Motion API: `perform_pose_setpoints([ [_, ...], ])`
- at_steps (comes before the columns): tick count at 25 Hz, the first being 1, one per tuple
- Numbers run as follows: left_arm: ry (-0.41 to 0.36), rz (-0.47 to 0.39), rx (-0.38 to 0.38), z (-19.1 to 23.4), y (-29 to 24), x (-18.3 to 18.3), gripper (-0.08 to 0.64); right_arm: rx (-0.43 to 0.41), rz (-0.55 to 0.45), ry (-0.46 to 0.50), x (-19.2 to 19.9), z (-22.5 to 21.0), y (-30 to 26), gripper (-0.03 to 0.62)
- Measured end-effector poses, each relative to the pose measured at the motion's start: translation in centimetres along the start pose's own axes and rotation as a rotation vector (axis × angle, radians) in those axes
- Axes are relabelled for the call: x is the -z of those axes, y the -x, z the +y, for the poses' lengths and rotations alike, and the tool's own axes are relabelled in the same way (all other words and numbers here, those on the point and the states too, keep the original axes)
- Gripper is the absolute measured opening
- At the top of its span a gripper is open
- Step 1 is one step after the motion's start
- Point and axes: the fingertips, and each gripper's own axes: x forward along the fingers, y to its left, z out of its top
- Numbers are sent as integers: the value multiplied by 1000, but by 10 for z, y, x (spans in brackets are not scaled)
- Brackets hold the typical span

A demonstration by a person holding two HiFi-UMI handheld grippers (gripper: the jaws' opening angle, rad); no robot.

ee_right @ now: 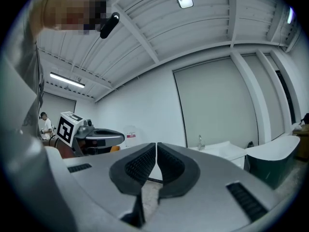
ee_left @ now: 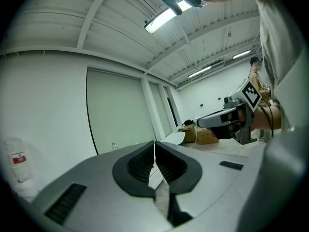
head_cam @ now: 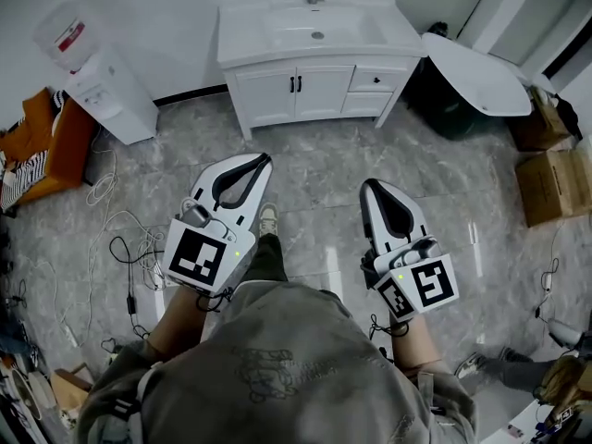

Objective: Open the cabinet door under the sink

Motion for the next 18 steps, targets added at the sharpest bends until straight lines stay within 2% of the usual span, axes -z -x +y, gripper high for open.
perform_pose_setpoints([
  [4, -25, 3, -1, 19, -15, 11, 21, 9, 11, -3, 5, -11, -19, 31],
  [10, 14, 34, -7, 62, -42, 32, 21, 18, 41, -11, 10, -34, -72, 30],
  [18, 30, 31, -4, 127, -94, 54, 21, 35, 77, 1, 11, -67, -150, 31],
])
